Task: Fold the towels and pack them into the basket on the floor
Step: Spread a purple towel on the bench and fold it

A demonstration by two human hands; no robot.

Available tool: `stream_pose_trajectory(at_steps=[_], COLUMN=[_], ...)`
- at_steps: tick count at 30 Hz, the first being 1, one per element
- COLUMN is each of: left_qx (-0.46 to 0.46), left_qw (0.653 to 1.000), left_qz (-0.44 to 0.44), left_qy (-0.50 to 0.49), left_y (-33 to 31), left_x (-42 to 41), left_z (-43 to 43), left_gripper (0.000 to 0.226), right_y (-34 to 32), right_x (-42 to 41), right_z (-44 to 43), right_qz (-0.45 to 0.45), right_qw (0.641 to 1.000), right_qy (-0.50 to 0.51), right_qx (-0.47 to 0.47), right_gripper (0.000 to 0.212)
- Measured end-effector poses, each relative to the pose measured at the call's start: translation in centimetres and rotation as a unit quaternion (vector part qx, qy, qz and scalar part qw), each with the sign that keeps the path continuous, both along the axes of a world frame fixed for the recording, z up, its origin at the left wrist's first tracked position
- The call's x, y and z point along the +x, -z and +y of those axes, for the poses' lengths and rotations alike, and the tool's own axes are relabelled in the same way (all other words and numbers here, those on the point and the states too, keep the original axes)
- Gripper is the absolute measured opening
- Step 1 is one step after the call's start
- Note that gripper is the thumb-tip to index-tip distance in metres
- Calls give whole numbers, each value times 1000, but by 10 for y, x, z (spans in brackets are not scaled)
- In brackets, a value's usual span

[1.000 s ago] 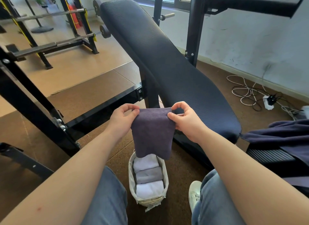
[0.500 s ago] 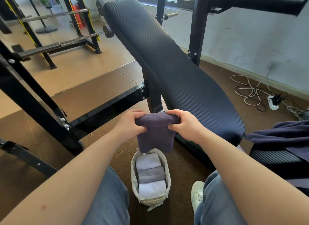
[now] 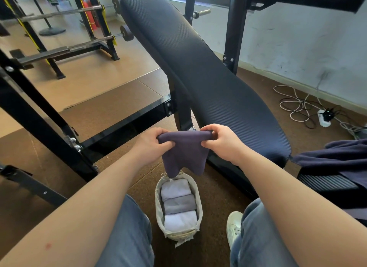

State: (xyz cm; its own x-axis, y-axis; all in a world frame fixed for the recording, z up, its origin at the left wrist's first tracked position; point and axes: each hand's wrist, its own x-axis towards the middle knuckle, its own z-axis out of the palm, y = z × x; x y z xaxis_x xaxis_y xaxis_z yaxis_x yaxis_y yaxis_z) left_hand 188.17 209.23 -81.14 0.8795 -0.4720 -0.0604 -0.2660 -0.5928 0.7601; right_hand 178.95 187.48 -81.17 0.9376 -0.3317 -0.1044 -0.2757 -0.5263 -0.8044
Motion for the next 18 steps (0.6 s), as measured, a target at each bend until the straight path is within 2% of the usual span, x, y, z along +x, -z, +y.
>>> stream_pose_trajectory(at_steps=[2,6,10,14,16,18], left_qx=[-18,-44,-65,-105,-98,-94], left_qw=[1000,998,997,991,992,992], left_qz=[21,43,49,65,54,66], left_qy=[0,1,-8,-48,-53,-44], left_y=[-1,-2,-4,-3,-4,-6], left_x=[1,2,3,3,3,2], left_z=[1,2,2,2,2,1], left_gripper=[15,25,28,21,14,20], right_y=[-1,0,2,-4,-6,-6], right_x=[0,1,3,0,-3,-5], right_z=[0,1,2,6,3,1], right_qz=[2,22,28,79,69,43], right_qw=[1000,995,983,945,938,947], right_qy=[14,28,60,91,72,34], right_qx=[13,90,173,305,332,316], right_gripper=[28,21,28,37,45,54])
